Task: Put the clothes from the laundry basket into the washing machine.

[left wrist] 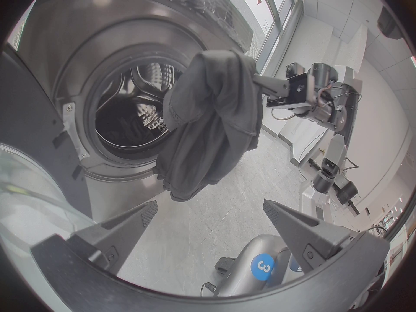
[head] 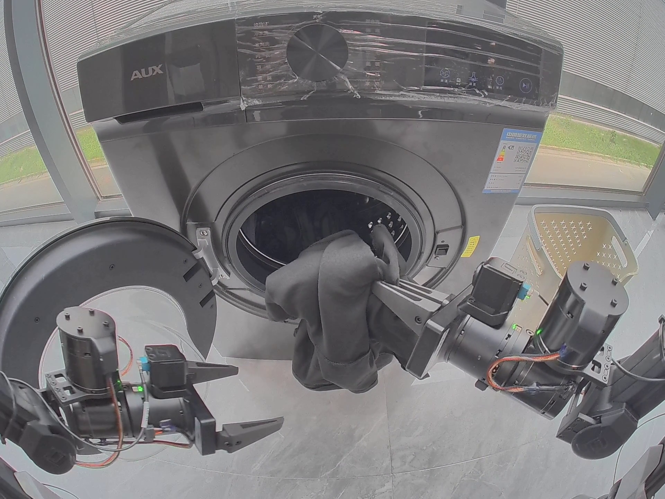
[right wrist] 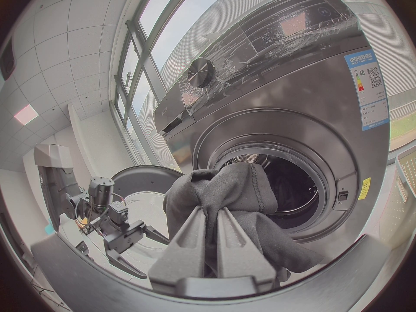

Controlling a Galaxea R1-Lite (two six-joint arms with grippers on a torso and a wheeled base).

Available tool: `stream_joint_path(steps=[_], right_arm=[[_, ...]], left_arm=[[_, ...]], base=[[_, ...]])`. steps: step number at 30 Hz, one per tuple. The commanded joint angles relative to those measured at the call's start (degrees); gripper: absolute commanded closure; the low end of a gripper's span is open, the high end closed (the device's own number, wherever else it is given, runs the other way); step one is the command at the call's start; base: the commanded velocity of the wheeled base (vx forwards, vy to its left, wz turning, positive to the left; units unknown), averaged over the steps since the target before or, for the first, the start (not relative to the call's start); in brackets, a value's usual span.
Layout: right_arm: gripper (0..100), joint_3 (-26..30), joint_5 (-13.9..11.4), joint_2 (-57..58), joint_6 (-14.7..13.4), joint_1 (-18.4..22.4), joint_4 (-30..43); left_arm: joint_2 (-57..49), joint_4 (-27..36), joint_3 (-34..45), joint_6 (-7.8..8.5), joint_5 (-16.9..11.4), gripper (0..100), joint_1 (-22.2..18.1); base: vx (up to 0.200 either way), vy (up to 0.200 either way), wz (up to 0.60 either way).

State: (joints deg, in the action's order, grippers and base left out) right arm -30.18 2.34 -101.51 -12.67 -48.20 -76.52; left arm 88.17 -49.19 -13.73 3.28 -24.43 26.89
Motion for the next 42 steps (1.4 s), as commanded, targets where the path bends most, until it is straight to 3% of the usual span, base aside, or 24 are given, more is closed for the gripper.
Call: stream_joint_path(steps=[1, 8, 14, 24, 27, 28, 33, 42], right_arm=[[100, 0.7, 0.0, 0.2, 0.0, -0.2, 0.0], [100, 0.7, 0.1, 0.3, 0.0, -0.6, 0.0], [100, 0.9, 0.2, 0.3, 0.1, -0.9, 0.0], [100, 1.0, 0.2, 0.3, 0.1, -1.4, -0.1], [100, 1.0, 0.2, 0.3, 0.1, -1.4, -0.1], [100, 1.1, 0.2, 0.3, 0.1, -1.4, -0.1], [100, 1.6, 0.2, 0.2, 0.1, -1.1, 0.0], [100, 1.5, 0.4, -1.2, 0.7, 2.1, 0.1]], left_arm=[[13.2, -6.4, -2.3, -1.79, 2.0, 0, 2.7], [20.5, -12.3, -3.9, -2.31, 2.8, 0, 3.0], [26.0, -18.5, -5.9, -4.77, 4.0, 0, 3.0], [34.5, -26.4, -8.7, -5.12, 5.6, 0, 3.0], [37.2, -30.0, -10.3, -6.09, 7.2, 0, 3.6], [37.7, -30.6, -10.5, -6.36, 7.6, 100, 4.0], [38.5, -34.0, -10.5, -7.41, 8.1, 100, 6.1], [33.2, -39.7, -4.9, -7.41, 8.5, 100, 8.0]], base=[[0.000, 0.000, 0.00], [0.000, 0.000, 0.00], [0.000, 0.000, 0.00], [0.000, 0.000, 0.00], [0.000, 0.000, 0.00], [0.000, 0.000, 0.00], [0.000, 0.000, 0.00], [0.000, 0.000, 0.00]])
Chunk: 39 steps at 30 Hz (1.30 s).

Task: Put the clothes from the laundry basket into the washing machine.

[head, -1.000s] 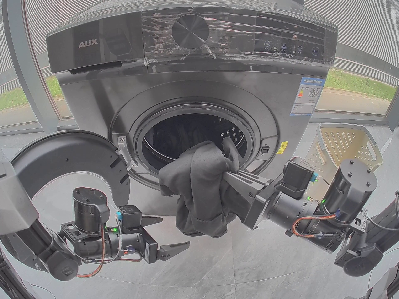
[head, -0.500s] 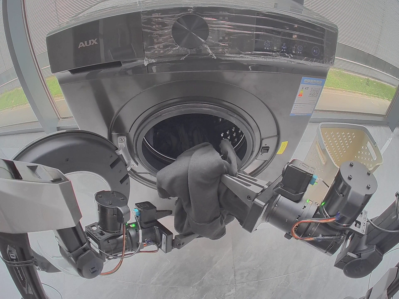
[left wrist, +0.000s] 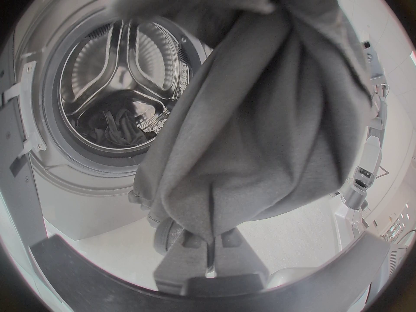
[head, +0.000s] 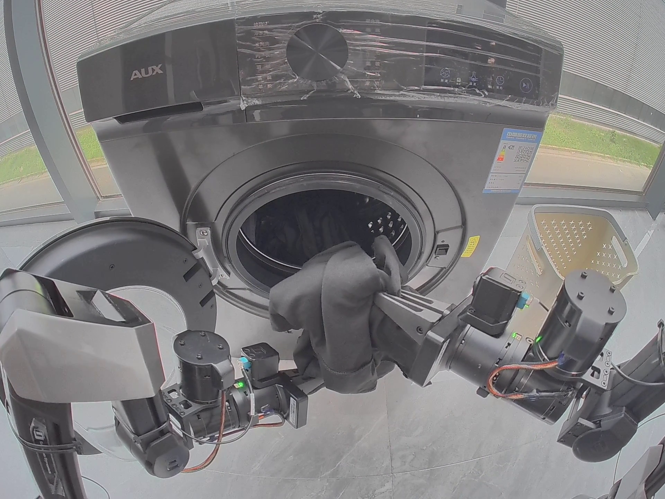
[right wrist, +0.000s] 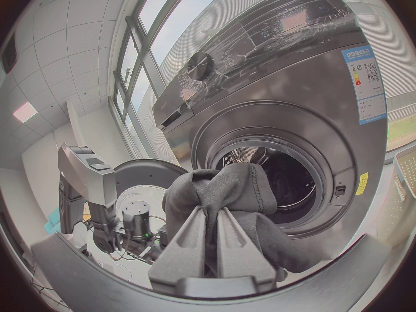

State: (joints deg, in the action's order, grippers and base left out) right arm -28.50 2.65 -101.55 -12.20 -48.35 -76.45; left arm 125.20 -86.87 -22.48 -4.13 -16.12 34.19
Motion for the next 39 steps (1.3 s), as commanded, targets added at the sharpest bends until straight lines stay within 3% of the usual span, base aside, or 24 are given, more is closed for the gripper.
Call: stream_joint_path(steps=[1, 10, 14, 21, 22, 27, 31, 39], right_arm=[[100, -0.2, 0.1, -1.6, 0.3, 3.3, -0.1], [100, -0.1, 0.2, -4.1, 0.7, 8.9, -0.9], [100, 0.0, 1.9, -5.3, 0.6, 8.9, -1.1], [100, 0.6, 2.0, -6.4, 0.7, 8.1, -1.0], [0, 0.5, 2.0, -6.6, 0.7, 8.1, -1.1], [0, 3.4, 2.0, -8.2, 1.1, 7.3, -1.0], [0, 5.0, 2.0, -9.9, 1.6, 5.6, -1.2], [0, 5.0, 2.1, -12.1, 1.8, 4.9, -2.5]], left_arm=[[-5.4, -2.1, 5.5, 0.09, 0.1, 100, 1.0], [-23.2, -2.1, 17.5, 0.18, -0.4, 100, 3.5], [-26.7, -2.1, 19.3, 0.53, -0.8, 100, 3.5], [-27.2, -2.1, 17.0, 0.70, -0.8, 100, 3.5], [-27.0, -2.1, 16.9, 0.62, -0.8, 100, 3.4], [-26.7, -2.1, 13.9, -0.79, -0.3, 100, 3.0], [-26.3, -2.1, 12.3, -3.60, -0.1, 100, 3.1], [-25.9, -2.1, 11.1, -3.87, 0.6, 100, 3.0]], base=[[0.000, 0.000, 0.00], [0.000, 0.000, 0.00], [0.000, 0.000, 0.00], [0.000, 0.000, 0.00], [0.000, 0.000, 0.00], [0.000, 0.000, 0.00], [0.000, 0.000, 0.00], [0.000, 0.000, 0.00]])
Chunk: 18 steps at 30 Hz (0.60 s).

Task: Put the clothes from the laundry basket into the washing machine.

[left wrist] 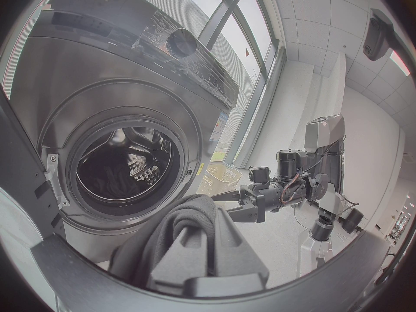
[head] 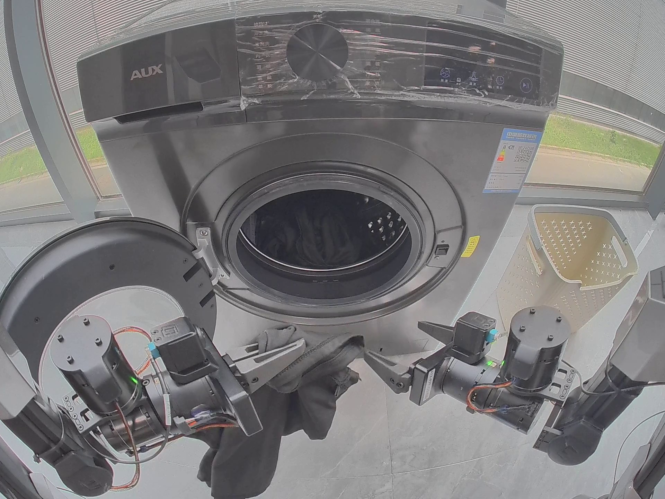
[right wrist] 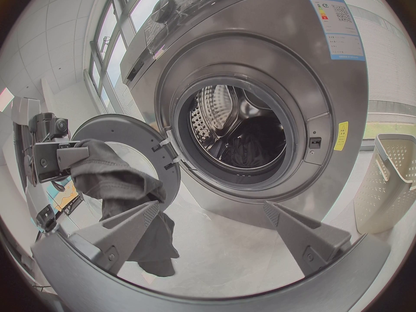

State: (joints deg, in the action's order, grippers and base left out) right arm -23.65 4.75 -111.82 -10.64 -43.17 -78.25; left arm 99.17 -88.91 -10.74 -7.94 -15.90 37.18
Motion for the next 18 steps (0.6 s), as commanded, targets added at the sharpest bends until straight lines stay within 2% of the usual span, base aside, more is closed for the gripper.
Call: stream_joint_path(steps=[1, 4, 13, 18], right_arm=[[0, 0.2, 0.0, -2.0, 0.3, -0.3, -0.9], [0, 0.2, 0.0, -2.7, 0.4, -0.7, -1.5], [0, 1.5, -0.1, -2.6, 0.4, -1.7, -1.6], [0, 2.8, -0.1, -2.5, 0.4, -2.3, -1.6]], left_arm=[[0.2, 0.0, -0.7, -0.06, 0.6, 100, 0.0], [0.8, 0.0, -0.9, -0.06, 2.1, 100, -0.1], [1.0, 0.0, -1.6, -0.15, 2.6, 100, -0.1], [2.3, 0.0, -2.9, -0.15, 5.1, 100, 0.0]], base=[[0.000, 0.000, 0.00], [0.000, 0.000, 0.00], [0.000, 0.000, 0.00], [0.000, 0.000, 0.00]])
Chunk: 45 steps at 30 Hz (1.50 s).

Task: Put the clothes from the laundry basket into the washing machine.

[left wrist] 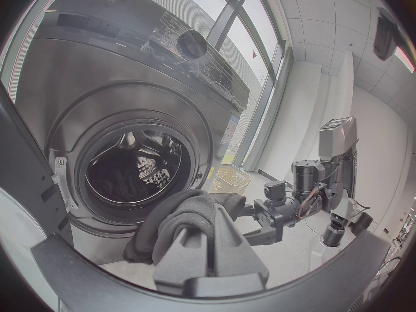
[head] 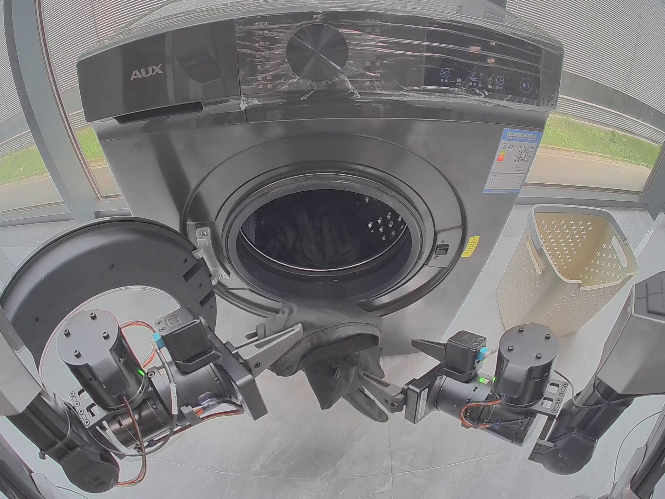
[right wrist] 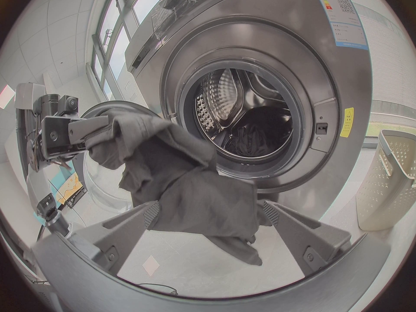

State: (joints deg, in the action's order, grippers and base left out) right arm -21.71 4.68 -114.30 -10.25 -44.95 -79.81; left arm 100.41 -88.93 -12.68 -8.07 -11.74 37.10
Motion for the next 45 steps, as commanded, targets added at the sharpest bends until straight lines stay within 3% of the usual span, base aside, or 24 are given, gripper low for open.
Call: stream_joint_path(steps=[1, 18, 29, 45], right_arm=[[0, 0.9, 0.0, 0.0, 0.1, -0.5, 0.0], [0, -0.5, -1.1, -3.7, -0.6, -7.0, -3.8], [0, -6.9, -1.5, -9.5, -0.5, -5.3, -5.0], [0, -11.0, -1.2, -11.8, 0.1, -5.0, -5.0]], left_arm=[[1.0, 0.0, -0.9, -0.02, 0.9, 100, 0.1], [3.4, 0.0, -4.8, -0.54, 4.8, 100, 0.0], [3.0, 0.0, -5.0, -0.54, 4.9, 100, 0.1], [3.1, 0.0, -5.3, -0.63, 5.2, 100, 0.6]], base=[[0.000, 0.000, 0.00], [0.000, 0.000, 0.00], [0.000, 0.000, 0.00], [0.000, 0.000, 0.00]])
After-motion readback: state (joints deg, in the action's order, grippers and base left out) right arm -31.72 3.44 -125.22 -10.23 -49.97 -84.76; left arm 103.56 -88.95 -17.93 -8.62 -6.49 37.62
